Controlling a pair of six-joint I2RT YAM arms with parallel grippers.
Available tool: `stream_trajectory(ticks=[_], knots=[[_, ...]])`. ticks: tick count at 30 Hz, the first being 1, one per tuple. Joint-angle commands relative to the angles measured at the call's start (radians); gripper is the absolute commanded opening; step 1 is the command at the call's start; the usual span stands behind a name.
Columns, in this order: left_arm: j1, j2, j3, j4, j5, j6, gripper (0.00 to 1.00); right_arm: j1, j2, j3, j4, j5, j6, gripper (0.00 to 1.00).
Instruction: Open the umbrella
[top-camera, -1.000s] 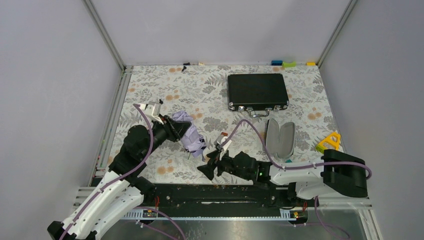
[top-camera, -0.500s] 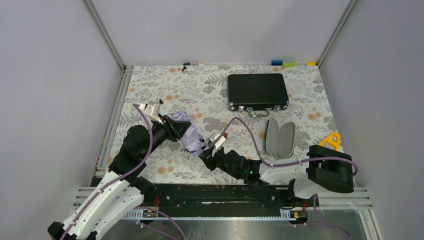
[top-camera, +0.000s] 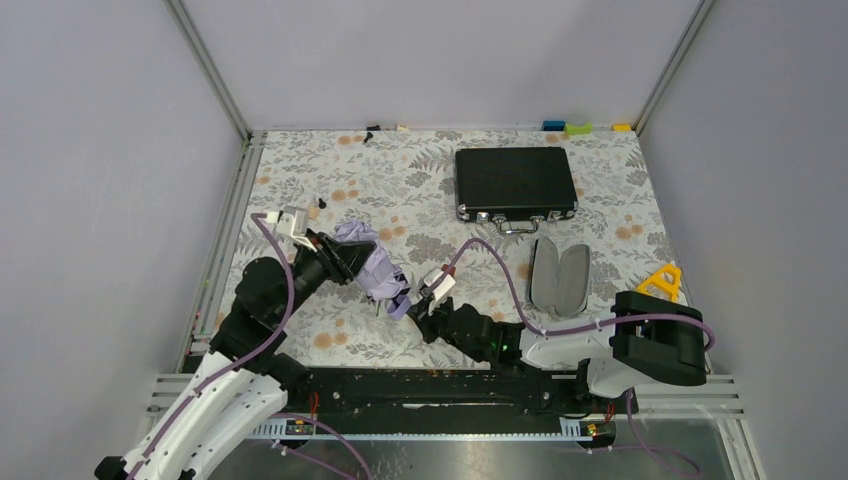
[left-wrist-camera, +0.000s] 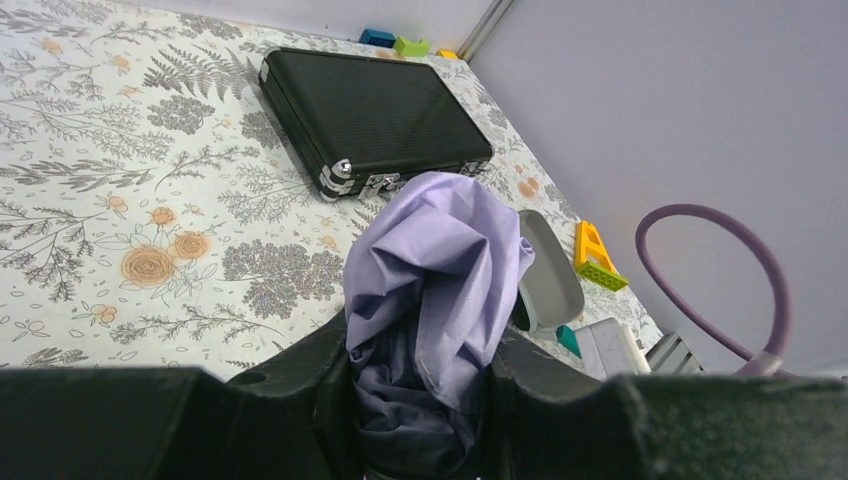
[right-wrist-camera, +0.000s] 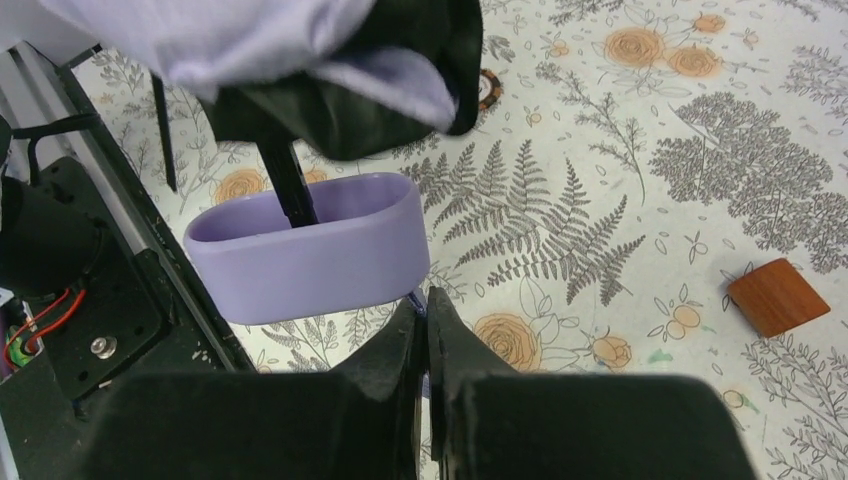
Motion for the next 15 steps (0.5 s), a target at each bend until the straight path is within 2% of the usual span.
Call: stream_trajectory(ticks=[1,7,12,13,15], knots=[[0.012,-0.045,0.03,0.149,-0.026,-0.002,0.0,0.02,0.019,-0.025,0.0,0.034,0.024,0.0],[0.026,-0.07,0.035,0.125,-0.072,0.012,0.0,0.037,0.026,-0.085,0.007,0.052,0.097,0.0],[0.029,-0.06,0.034,0.132,-0.051,0.004,0.0,0.038,-0.067,-0.111,-0.049,0.06,0.069,0.0],[0.03,-0.057,0.034,0.132,-0.048,0.002,0.0,0.038,-0.095,-0.103,-0.083,0.053,0.051,0.07],[0.03,-0.051,0.036,0.131,-0.044,0.0,0.0,0.039,-0.148,-0.075,-0.164,0.044,0.017,0.4]])
